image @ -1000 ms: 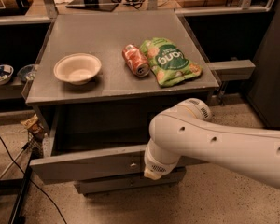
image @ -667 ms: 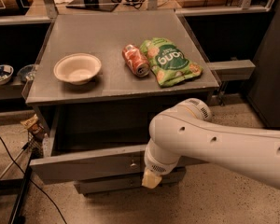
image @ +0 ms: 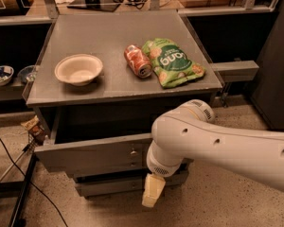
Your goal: Close top drawer
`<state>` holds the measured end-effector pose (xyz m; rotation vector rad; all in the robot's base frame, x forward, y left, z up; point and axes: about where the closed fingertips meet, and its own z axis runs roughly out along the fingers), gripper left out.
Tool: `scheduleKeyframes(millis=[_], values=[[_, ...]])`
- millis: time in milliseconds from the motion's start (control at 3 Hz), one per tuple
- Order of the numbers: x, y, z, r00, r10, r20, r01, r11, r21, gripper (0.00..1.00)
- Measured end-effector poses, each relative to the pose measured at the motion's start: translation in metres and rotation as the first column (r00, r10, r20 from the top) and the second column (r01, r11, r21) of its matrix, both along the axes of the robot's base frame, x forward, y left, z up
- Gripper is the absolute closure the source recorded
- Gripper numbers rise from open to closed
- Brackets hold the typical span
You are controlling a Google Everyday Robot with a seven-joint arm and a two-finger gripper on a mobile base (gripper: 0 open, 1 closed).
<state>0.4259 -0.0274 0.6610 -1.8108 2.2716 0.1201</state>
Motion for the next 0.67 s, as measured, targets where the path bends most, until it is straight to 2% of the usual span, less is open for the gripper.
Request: scheduleKeyframes(millis=[667], values=[[0.0,0.0,0.0,1.0,0.0,0.0,0.0,1.0,0.0,0.5]])
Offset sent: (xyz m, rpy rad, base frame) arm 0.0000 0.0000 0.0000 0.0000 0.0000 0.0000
